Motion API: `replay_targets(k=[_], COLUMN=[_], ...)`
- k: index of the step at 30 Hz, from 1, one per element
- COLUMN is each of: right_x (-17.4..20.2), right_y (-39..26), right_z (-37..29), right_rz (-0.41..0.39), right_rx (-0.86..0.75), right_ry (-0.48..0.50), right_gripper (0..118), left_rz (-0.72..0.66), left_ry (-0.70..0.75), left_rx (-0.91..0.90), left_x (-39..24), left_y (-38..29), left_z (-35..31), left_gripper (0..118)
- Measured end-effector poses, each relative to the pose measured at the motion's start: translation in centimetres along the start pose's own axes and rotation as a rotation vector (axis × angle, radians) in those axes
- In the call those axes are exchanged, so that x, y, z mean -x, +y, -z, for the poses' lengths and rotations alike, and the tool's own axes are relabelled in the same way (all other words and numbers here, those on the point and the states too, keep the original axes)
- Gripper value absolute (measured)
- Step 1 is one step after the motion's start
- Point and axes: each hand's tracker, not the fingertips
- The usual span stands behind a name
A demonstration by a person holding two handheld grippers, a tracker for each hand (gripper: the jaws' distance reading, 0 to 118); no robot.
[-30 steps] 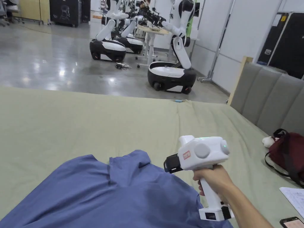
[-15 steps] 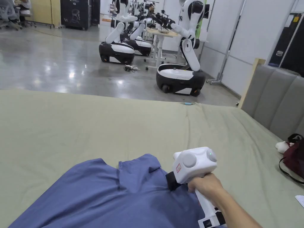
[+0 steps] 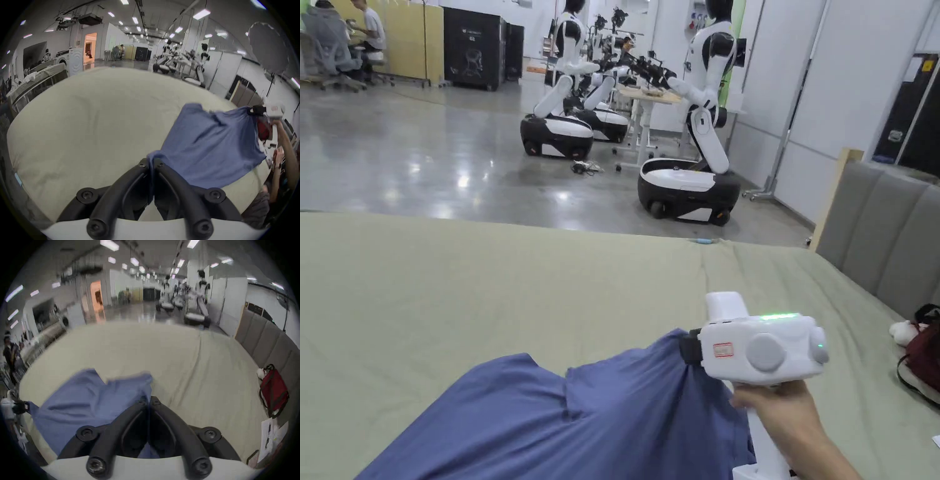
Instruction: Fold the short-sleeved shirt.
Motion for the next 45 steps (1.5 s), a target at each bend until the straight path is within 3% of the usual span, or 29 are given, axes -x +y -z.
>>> replay_targets(k=[4,8,13,15,19,25,27,30,34,39,45], right_x=[1.1,1.4,1.2,0.8,0.1,-0.9,-1.9,-3.2,-3.8,-5.0,-4.8], right_y=[4.0,9.4,15.9,18.7,23.8,31.6,34.0,36.2,37.9,39.0,39.5], right_z=[-6.0,-11.4,-16.2,-17.1,-18.3,-18.7,-18.8,-19.2,-19.3,-18.7,-17.5], right_rz=[-0.077,-0.099,-0.129,-0.112,-0.012,-0.019,0.069,0.171,0.13,0.189,0.155], right_rx=[-0.179,-0.295,-0.478,-0.524,-0.591,-0.618,-0.573,-0.579,-0.579,-0.603,-0.597], right_ry=[-0.028,-0.03,-0.115,-0.171,-0.175,-0.263,-0.314,-0.312,-0.363,-0.361,-0.385], right_gripper=[4,4,4,4,4,4,4,4,4,4,4], left_rz=[-0.024,0.075,0.055,0.118,0.128,0.215,0.194,0.165,0.178,0.099,0.119], left_ry=[-0.104,-0.132,-0.196,-0.138,-0.164,-0.11,-0.057,-0.046,-0.001,-0.026,-0.024], left_rx=[-0.118,-0.258,-0.395,-0.437,-0.506,-0.545,-0.527,-0.524,-0.509,-0.53,-0.529], left_x=[-2.5,-6.7,-10.4,-12.0,-13.7,-15.8,-15.8,-15.2,-14.9,-14.8,-15.7], left_y=[7.2,14.9,24.9,28.5,35.8,45.1,47.1,49.2,51.0,52.3,52.9], left_z=[-1.1,-3.6,-6.0,-6.4,-6.5,-6.8,-6.8,-6.5,-5.8,-4.6,-3.1], left_gripper=[1,1,1,1,1,1,1,1,1,1,1])
